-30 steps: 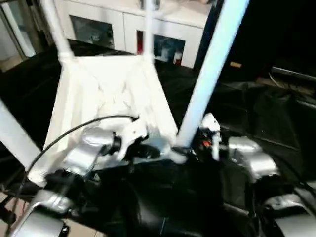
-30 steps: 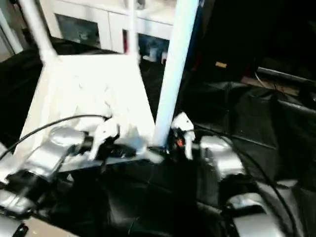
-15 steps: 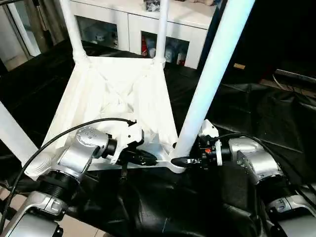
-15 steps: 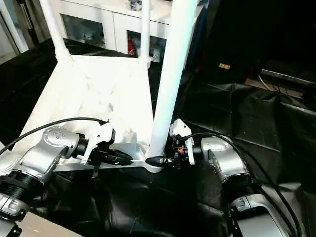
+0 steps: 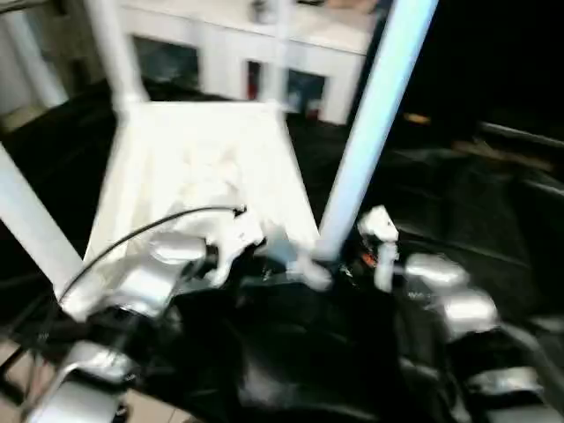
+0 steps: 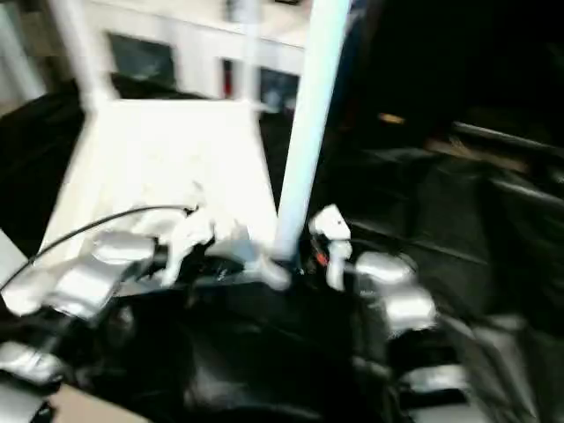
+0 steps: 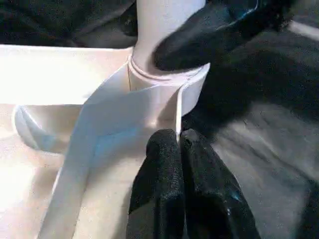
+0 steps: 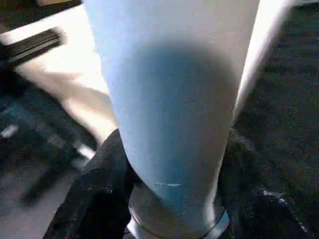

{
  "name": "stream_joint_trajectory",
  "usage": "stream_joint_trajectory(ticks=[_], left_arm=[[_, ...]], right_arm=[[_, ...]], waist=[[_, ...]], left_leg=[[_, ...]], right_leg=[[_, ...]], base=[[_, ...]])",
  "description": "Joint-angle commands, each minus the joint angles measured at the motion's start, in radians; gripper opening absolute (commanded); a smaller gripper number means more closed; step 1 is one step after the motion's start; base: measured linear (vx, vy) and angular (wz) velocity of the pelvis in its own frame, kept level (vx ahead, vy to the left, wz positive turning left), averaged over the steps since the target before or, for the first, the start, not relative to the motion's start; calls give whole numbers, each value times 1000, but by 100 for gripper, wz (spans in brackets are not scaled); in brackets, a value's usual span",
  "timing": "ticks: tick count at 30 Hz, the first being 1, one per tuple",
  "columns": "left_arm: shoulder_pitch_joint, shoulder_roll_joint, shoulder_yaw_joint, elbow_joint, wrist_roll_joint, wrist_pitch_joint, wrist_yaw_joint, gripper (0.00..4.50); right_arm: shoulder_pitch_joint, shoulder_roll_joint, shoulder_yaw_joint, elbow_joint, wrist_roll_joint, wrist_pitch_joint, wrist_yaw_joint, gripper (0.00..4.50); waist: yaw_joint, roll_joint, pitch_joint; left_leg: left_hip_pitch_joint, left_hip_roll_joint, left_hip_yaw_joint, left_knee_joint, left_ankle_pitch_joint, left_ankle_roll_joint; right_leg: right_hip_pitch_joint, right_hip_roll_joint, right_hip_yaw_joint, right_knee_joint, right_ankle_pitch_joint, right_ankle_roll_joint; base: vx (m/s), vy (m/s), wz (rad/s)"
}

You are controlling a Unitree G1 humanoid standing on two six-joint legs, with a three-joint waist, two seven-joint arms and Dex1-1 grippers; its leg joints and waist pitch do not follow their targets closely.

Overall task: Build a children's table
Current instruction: Rotate leg to tighten

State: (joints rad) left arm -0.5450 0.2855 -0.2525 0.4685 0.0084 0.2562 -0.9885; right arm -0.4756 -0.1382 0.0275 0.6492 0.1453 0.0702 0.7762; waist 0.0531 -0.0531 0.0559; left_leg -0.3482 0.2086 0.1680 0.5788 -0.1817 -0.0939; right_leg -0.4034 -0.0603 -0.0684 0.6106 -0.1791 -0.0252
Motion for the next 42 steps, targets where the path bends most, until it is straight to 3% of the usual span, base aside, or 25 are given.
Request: stream_joint_trajectory(ticks=[1, 4, 6, 9, 13, 16, 19, 21, 28, 36, 40, 41, 42], left_arm=[[-48, -72, 6, -47, -19, 3, 60, 0], [-48, -102, 6, -51, -9, 14, 103, 0], [-39, -119, -16, -59, -4, 1, 105, 0], [-36, -119, -26, -61, -1, -6, 96, 0], [-38, -102, -23, -46, 7, -25, 87, 0], [-35, -95, -22, -44, 9, -31, 82, 0], [-30, -80, -26, -48, 11, -36, 73, 0], [-27, -75, -25, -52, 10, -37, 72, 0], [1, -54, -35, -76, -3, -57, 33, 0], [18, -26, -50, -89, -4, -80, -5, 0], [25, -14, -57, -84, 4, -139, -17, 0], [27, -13, -52, -90, -3, -126, -24, 44], [31, -18, -35, -103, -21, -103, -21, 55]], right_arm=[[-1, 82, 30, 84, -20, 55, -104, 210], [-8, 112, 38, 84, -29, 43, -119, 210], [-6, 120, 57, 72, -41, 32, -91, 261], [-9, 118, 50, 75, -34, 20, -86, 284], [-8, 34, 37, 24, -24, 19, -23, 307], [11, -29, 30, -28, -13, 23, 41, 307], [41, -143, -1, -96, 27, 26, 157, 307], [52, -200, -10, -105, 32, 26, 208, 307], [86, -331, -63, -124, 69, 45, 314, 307], [116, -355, -63, -167, 90, 62, 338, 307], [150, -362, -37, -250, 127, 117, 397, 307], [161, -365, -27, -278, 140, 142, 413, 317], [173, -368, -16, -311, 157, 173, 434, 317]], waist=[[1, 10, -56], [-4, 11, -56], [-5, 14, -58], [-6, 16, -61], [-5, 16, -62], [8, 14, -65], [20, 3, -68], [27, 2, -67], [34, -4, -63], [34, -4, -65], [38, -4, -65], [37, -7, -65], [39, -5, -63]], left_leg=[[0, 18, -7, -69, -276, -2], [0, 19, -8, -69, -279, 2], [-1, 20, -6, -69, -276, 10], [0, 22, -5, -69, -265, 17], [-1, 22, -2, -67, -254, 24], [5, 22, 4, -61, -217, 45], [0, 25, 6, -58, -165, 71], [-5, 24, 6, -56, -141, 86], [-6, 19, 6, -54, -171, 83], [-5, 21, 6, -53, -155, 91], [-5, 23, 5, -54, -149, 101], [-5, 24, 5, -54, -152, 99], [-4, 23, 6, -55, -154, 99]], right_leg=[[42, -78, 45, -103, -462, -115], [41, -77, 43, -105, -463, -116], [42, -74, 46, -101, -412, -130], [43, -73, 48, -93, -339, -158], [48, -71, 49, -88, -294, -176], [48, -72, 53, -85, -234, -190], [56, -73, 52, -73, -155, -210], [59, -72, 51, -69, -136, -211], [57, -74, 48, -86, -280, -164], [53, -71, 45, -83, -258, -169], [53, -71, 46, -80, -232, -169], [53, -72, 45, -80, -236, -173], [53, -70, 46, -81, -239, -173]], base=[[0, 0, 0], [0, 0, 0], [0, 0, 0], [0, 0, 0], [0, 0, 0], [0, 0, 0], [0, 0, 0], [0, 0, 0], [0, 0, 0], [0, 0, 0], [0, 0, 0], [0, 0, 0], [0, 0, 0]])
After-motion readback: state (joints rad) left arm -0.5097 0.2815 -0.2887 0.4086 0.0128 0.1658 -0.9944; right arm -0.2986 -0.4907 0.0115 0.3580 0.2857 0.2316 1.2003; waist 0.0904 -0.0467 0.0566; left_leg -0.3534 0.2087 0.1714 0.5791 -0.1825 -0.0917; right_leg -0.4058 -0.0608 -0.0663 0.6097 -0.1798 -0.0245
